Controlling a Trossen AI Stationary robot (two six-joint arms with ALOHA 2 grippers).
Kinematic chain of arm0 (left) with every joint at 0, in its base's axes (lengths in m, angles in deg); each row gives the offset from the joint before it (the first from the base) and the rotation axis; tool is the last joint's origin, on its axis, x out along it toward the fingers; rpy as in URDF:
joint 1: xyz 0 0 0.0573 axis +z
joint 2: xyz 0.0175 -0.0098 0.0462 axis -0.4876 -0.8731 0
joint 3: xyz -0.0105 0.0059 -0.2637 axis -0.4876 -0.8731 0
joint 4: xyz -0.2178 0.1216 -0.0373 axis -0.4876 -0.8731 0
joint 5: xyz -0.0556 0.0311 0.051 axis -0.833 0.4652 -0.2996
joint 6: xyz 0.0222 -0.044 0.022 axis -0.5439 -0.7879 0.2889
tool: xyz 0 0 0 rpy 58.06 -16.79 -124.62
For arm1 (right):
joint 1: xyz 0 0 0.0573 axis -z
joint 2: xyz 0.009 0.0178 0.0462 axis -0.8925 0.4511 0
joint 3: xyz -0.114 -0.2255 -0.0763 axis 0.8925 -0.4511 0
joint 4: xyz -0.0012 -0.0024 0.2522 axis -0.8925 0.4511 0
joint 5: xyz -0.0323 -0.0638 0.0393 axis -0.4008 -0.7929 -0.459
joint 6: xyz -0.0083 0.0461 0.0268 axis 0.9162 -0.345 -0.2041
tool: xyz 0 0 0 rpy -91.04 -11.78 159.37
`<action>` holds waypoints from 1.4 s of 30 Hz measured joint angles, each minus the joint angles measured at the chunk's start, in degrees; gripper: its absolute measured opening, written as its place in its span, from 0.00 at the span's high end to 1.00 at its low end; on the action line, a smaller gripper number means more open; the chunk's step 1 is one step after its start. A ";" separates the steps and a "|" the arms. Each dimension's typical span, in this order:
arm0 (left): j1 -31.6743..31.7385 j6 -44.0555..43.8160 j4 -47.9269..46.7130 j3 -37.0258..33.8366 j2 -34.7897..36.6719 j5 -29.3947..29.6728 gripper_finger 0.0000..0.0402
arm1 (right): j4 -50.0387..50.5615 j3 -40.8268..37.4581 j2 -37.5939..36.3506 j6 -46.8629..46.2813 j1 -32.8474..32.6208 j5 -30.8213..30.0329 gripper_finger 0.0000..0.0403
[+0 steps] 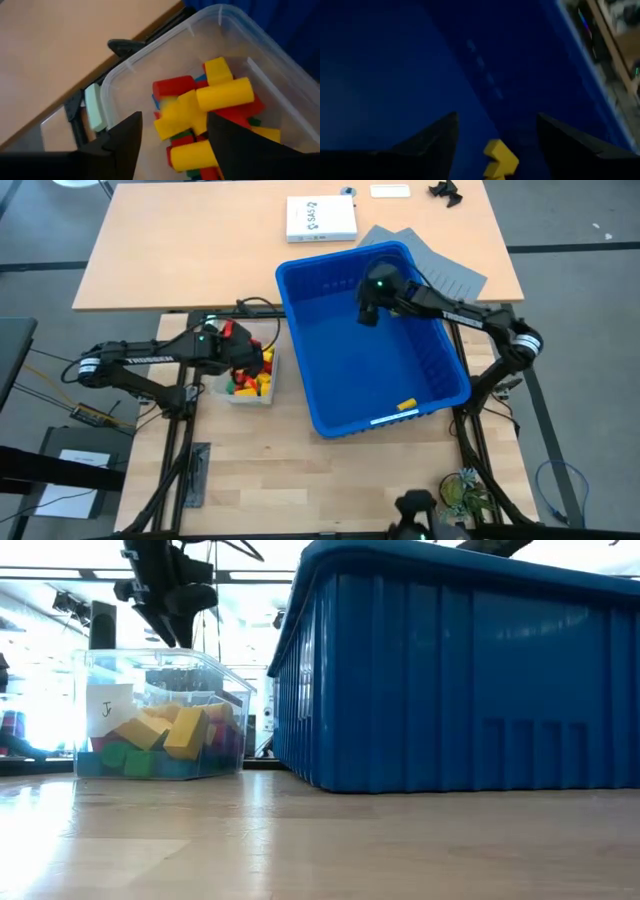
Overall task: Sort blocks
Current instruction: Put the yellow block into the transparent bin
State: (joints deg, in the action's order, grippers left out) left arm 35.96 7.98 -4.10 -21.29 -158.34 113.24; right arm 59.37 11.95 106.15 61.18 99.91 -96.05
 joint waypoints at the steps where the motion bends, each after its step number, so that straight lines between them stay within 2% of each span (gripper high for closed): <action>1: 0.06 0.11 1.09 -0.39 0.04 0.02 0.42 | -0.33 0.02 1.00 -0.48 0.92 -0.05 0.36; 6: 0.67 1.69 5.61 -3.82 0.09 -0.07 0.34 | -3.14 0.00 6.80 -4.62 6.06 -1.02 0.39; 13: 0.63 3.16 11.79 -7.16 -0.13 -0.05 0.32 | -12.87 0.00 15.20 -7.06 11.60 -5.10 0.47; 21: 0.60 5.06 15.37 -7.27 -0.24 -0.04 0.32 | -22.59 0.11 24.36 -1.45 14.91 -9.83 0.60; 27: 0.60 6.00 18.64 -7.27 -0.24 -0.04 0.32 | -20.52 0.35 26.40 -0.05 14.32 -11.39 0.68; 30: 0.60 6.70 18.96 -7.27 -0.24 -0.04 0.32 | -15.76 0.29 24.64 -2.22 13.41 -7.04 0.71; 32: 0.60 7.58 19.07 -7.27 -0.24 -0.04 0.32 | -12.12 0.21 22.85 -5.09 12.61 -1.87 0.73; 36: 0.60 7.67 19.42 -7.27 -0.24 -0.04 0.32 | -5.72 -0.24 19.04 -10.81 10.32 13.53 0.75; 39: 0.60 7.67 19.42 -7.27 -0.24 -0.04 0.32 | -4.06 -0.07 15.15 -11.79 9.01 24.13 0.75; 42: 0.58 7.67 19.42 -7.27 -0.24 -0.03 0.32 | -2.98 -0.06 12.86 -12.72 7.44 25.36 0.73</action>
State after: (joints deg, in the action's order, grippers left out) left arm 36.54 15.65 15.33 -28.56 -158.58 113.20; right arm 56.40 11.90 119.00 48.47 107.35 -70.70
